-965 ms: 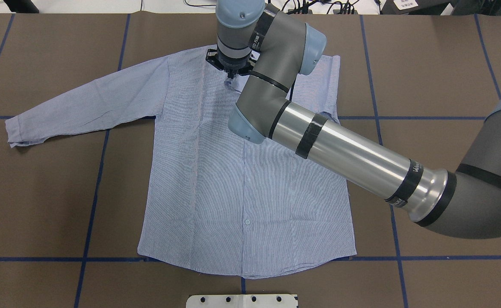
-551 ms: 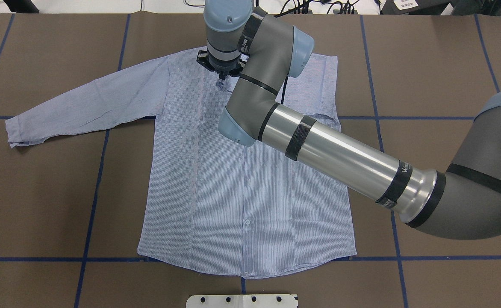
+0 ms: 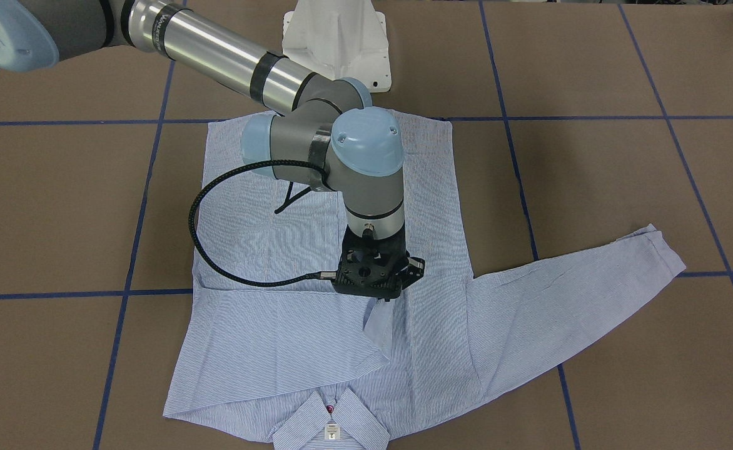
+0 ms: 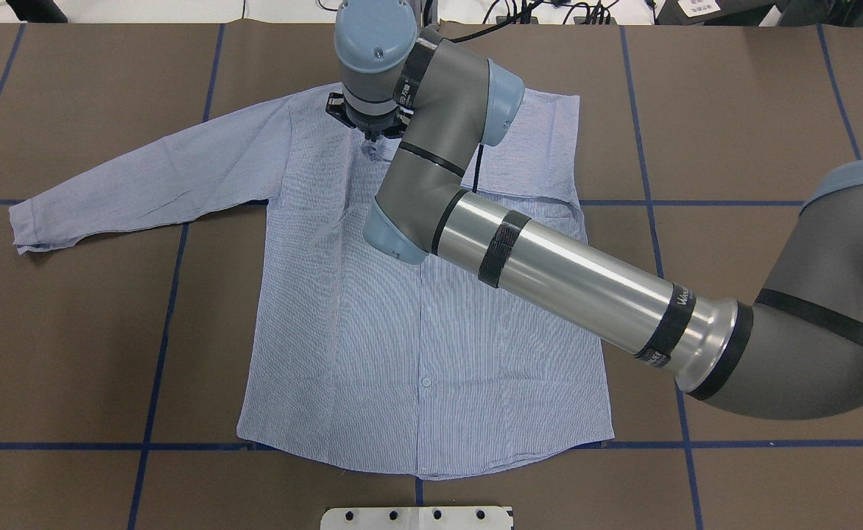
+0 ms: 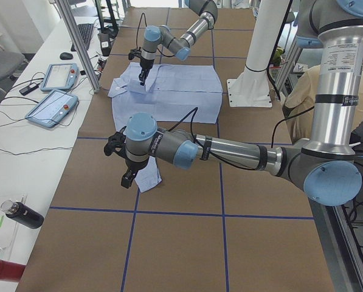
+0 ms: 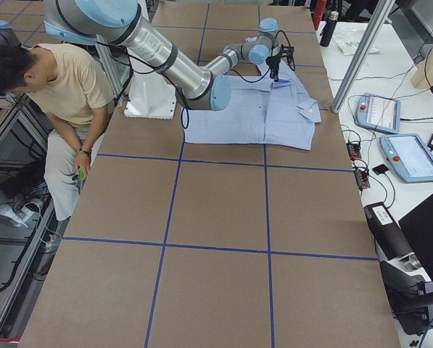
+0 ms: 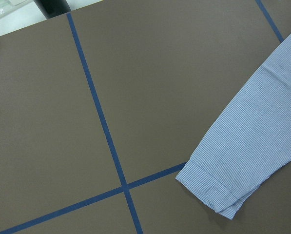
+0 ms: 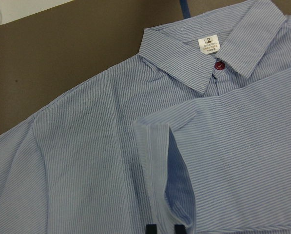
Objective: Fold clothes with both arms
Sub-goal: 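Carry the grasped sleeve with the right gripper across toward the collar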
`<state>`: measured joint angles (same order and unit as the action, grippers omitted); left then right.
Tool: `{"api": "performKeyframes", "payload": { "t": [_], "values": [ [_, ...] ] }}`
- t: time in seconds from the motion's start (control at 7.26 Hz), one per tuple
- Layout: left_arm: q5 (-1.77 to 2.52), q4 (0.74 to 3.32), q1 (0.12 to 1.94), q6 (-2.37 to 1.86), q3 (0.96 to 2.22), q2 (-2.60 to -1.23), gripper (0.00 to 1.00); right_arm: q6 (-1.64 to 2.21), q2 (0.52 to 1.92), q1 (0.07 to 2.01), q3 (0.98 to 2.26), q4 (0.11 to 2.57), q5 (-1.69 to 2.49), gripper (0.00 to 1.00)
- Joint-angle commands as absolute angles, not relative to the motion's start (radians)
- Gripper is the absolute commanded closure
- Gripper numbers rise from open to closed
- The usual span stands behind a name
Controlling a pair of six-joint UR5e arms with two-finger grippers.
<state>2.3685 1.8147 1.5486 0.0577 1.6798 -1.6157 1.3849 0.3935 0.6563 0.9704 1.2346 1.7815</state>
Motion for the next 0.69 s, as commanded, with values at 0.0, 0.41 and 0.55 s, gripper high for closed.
{"api": "performKeyframes", "payload": {
  "t": [0.0, 0.41, 0.55],
  "values": [
    [2.368, 1.816, 1.545, 0.058, 1.674, -1.617, 0.01, 1.414, 0.367, 0.653, 0.969, 1.233, 1.761, 0.0],
    [2.425, 1.951, 1.485, 0.017, 1.593, -1.641, 0.0, 1.546, 0.331, 0.663, 1.0, 1.241, 1.761, 0.0],
    [2.439, 2.042, 1.462, -0.068, 1.541, -1.658, 0.0, 1.581, 0.374, 0.676, 1.072, 1.268, 1.769, 0.0]
  ]
}}
